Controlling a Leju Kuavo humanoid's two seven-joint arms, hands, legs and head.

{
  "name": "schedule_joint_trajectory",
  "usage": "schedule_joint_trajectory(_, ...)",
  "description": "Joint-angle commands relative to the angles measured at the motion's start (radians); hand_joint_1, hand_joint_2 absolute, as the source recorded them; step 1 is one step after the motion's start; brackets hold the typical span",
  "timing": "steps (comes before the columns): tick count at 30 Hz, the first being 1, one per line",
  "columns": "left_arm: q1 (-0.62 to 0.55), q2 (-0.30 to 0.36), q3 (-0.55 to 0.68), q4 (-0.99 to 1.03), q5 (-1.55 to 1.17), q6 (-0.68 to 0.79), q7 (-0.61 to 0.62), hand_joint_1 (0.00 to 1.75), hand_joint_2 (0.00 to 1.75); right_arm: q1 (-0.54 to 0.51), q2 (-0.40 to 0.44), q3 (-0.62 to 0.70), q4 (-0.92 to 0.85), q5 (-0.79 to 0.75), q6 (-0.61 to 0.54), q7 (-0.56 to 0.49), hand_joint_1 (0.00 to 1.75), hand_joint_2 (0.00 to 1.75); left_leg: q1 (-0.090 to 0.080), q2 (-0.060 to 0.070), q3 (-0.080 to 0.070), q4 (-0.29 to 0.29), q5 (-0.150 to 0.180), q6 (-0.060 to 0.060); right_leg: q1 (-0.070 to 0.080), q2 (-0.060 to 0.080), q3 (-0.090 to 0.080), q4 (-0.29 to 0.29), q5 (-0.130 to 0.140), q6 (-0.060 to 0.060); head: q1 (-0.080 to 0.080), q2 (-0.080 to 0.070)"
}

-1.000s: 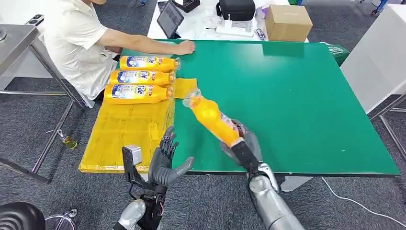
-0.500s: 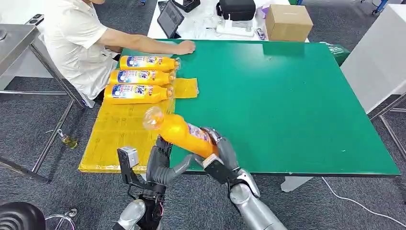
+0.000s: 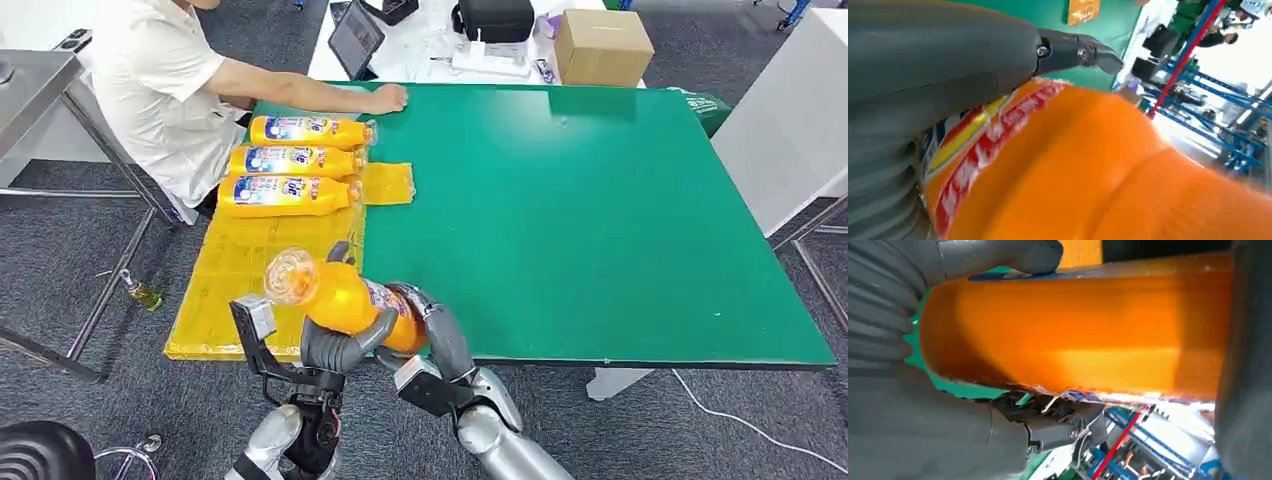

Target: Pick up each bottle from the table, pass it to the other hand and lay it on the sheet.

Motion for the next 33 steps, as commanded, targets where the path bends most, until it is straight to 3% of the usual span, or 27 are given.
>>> schedule_joint_trajectory(1, -0.044, 0.014, -0.032, -0.004, 0.104, -0.153, 0.024, 1.47, 1.75, -0.038, -0.041, 0.155, -0.005, -0.051, 0.038, -0.005, 1.73, 1.75, 0.0, 0.0, 0.003, 0.0, -0.001, 0.001, 0.001, -0.002, 0.003, 0.0, -0.001, -0.003, 0.0, 0.0)
schedule_joint_trajectory(2, -0.035, 0.021, -0.033, -0.015, 0.14, -0.204, 0.033, 1.75, 1.75, -0.042, -0.04, 0.154, 0.003, -0.068, 0.046, -0.005, 1.43, 1.75, 0.0, 0.0, 0.001, 0.0, 0.0, 0.001, 0.0, -0.001, 0.001, 0.0, -0.001, -0.002, 0.0, 0.0)
schedule_joint_trajectory(9, -0.033, 0.022, -0.033, -0.018, 0.146, -0.215, 0.033, 1.75, 1.75, -0.044, -0.04, 0.156, 0.005, -0.07, 0.049, -0.005, 1.38, 1.75, 0.0, -0.001, 0.001, 0.0, 0.0, 0.001, 0.001, -0.002, 0.001, 0.0, -0.001, -0.002, 0.0, 0.0)
schedule_joint_trajectory(10, -0.029, 0.034, -0.039, -0.027, 0.172, -0.275, 0.034, 1.75, 1.75, -0.049, -0.042, 0.158, 0.006, -0.075, 0.051, -0.005, 0.19, 1.75, 0.001, -0.001, 0.003, 0.0, -0.001, 0.001, 0.001, -0.002, 0.003, -0.001, -0.001, -0.002, 0.0, 0.0)
schedule_joint_trajectory(11, -0.024, 0.037, -0.04, -0.03, 0.187, -0.319, 0.031, 1.75, 1.75, -0.049, -0.04, 0.155, 0.012, -0.09, 0.062, -0.005, 0.02, 1.75, 0.0, 0.0, 0.002, 0.0, -0.001, 0.001, 0.001, -0.001, 0.002, 0.0, -0.001, -0.002, 0.0, 0.0)
schedule_joint_trajectory(19, 0.0, 0.02, -0.03, -0.028, 0.142, -0.355, -0.006, 1.75, 1.75, -0.034, -0.041, 0.125, 0.024, -0.083, 0.017, -0.005, 0.0, 1.75, 0.0, -0.001, 0.002, 0.0, -0.001, 0.001, 0.001, -0.002, 0.003, -0.001, -0.001, -0.002, 0.001, 0.0)
schedule_joint_trajectory(20, 0.001, 0.017, -0.025, -0.025, 0.141, -0.354, -0.007, 1.75, 1.75, -0.034, -0.041, 0.118, 0.028, -0.078, 0.01, -0.005, 0.0, 0.0, 0.001, 0.0, 0.003, 0.0, -0.002, 0.002, 0.001, -0.002, 0.004, -0.001, -0.002, -0.003, 0.0, 0.0)
schedule_joint_trajectory(26, 0.017, 0.022, 0.025, -0.017, 0.104, -0.285, -0.003, 1.75, 1.75, -0.005, -0.043, 0.041, -0.018, -0.06, -0.08, -0.005, 0.0, 0.0, 0.0, 0.0, 0.002, 0.0, -0.001, 0.001, 0.001, -0.001, 0.002, -0.001, -0.001, -0.002, 0.0, 0.0)
schedule_joint_trajectory(27, 0.017, 0.022, 0.025, -0.017, 0.104, -0.285, -0.003, 1.62, 1.75, -0.005, -0.043, 0.041, -0.018, -0.06, -0.08, -0.005, 0.0, 0.0, 0.0, 0.0, 0.007, -0.001, -0.002, 0.002, 0.002, -0.002, 0.007, -0.001, -0.003, -0.004, 0.0, 0.0)
schedule_joint_trajectory(28, 0.006, 0.031, 0.043, 0.015, 0.022, -0.162, -0.002, 1.59, 1.75, 0.029, -0.054, 0.019, -0.064, -0.045, -0.146, -0.005, 0.0, 0.0, 0.0, 0.0, 0.003, 0.0, -0.001, 0.001, 0.001, -0.002, 0.003, -0.001, -0.001, -0.003, 0.0, 0.0)
schedule_joint_trajectory(29, -0.004, 0.036, 0.05, 0.04, -0.037, -0.09, -0.015, 1.73, 1.75, 0.051, -0.061, 0.007, -0.104, -0.048, -0.179, -0.005, 0.0, 0.0, 0.0, 0.0, 0.006, -0.001, -0.002, 0.002, 0.001, -0.003, 0.006, -0.002, -0.002, -0.004, 0.0, 0.0)
schedule_joint_trajectory(31, -0.038, 0.044, 0.07, 0.107, -0.088, -0.016, -0.017, 1.75, 1.75, 0.087, -0.071, -0.019, -0.181, -0.008, -0.283, -0.005, 0.0, 0.0, 0.0, -0.002, 0.004, -0.001, -0.001, 0.001, 0.001, -0.003, 0.005, -0.001, -0.002, -0.003, 0.0, 0.0)
schedule_joint_trajectory(33, -0.057, 0.05, 0.093, 0.142, -0.114, 0.02, -0.019, 1.75, 1.75, 0.156, -0.017, -0.177, -0.289, 0.121, -0.283, -0.005, 0.0, 0.0, 0.0, -0.002, 0.004, -0.001, -0.001, 0.001, 0.001, -0.004, 0.005, -0.001, -0.002, -0.003, 0.0, 0.0)
